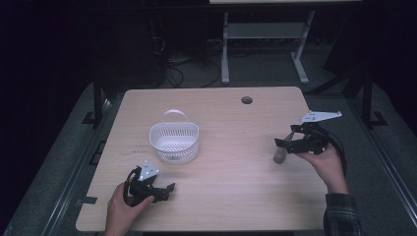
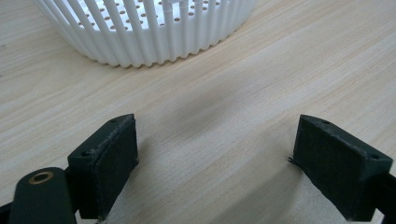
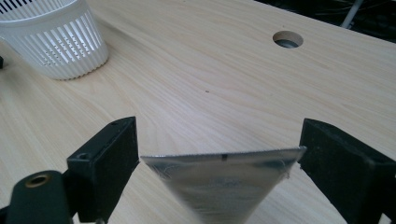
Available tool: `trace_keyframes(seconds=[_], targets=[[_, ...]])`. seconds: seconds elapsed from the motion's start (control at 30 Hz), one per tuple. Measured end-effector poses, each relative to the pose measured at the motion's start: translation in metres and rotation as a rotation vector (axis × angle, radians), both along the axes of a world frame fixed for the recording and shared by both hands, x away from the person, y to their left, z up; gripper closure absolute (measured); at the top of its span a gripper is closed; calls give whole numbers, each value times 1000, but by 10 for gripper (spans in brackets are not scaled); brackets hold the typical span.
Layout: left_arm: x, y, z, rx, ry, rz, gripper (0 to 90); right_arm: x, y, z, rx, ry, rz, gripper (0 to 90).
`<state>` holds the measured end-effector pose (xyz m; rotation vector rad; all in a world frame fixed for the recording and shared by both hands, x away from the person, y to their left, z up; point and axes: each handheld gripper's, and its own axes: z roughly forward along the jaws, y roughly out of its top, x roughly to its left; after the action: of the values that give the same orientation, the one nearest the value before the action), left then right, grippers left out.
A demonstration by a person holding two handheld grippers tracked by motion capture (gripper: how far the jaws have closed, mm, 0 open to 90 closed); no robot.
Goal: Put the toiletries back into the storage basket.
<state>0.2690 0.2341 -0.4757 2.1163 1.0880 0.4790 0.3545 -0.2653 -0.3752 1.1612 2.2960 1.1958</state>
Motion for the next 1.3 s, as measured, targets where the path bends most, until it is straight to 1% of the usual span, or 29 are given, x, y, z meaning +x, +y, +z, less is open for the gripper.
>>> trace_keyframes(seconds=[0.27, 0.43, 0.63, 1.07, 1.17, 1.3], targets=[[0, 0, 0, 1, 0, -1, 128, 0, 1, -2, -3, 8, -3, 142], [0, 0, 0, 1, 0, -1, 128, -1, 0, -2, -2, 13, 0, 210], [0, 0, 0, 0, 0, -1, 128, -2, -1, -2, -5, 0, -3, 287], [0, 0, 0, 1, 0, -1, 128, -3, -1, 0, -14, -5, -4, 297], [0, 0, 0, 1, 0, -1, 128, -5, -2, 3, -5, -8, -4, 297], [0, 0, 0, 1, 0, -1, 128, -6, -1, 7, -6, -18, -2, 297]])
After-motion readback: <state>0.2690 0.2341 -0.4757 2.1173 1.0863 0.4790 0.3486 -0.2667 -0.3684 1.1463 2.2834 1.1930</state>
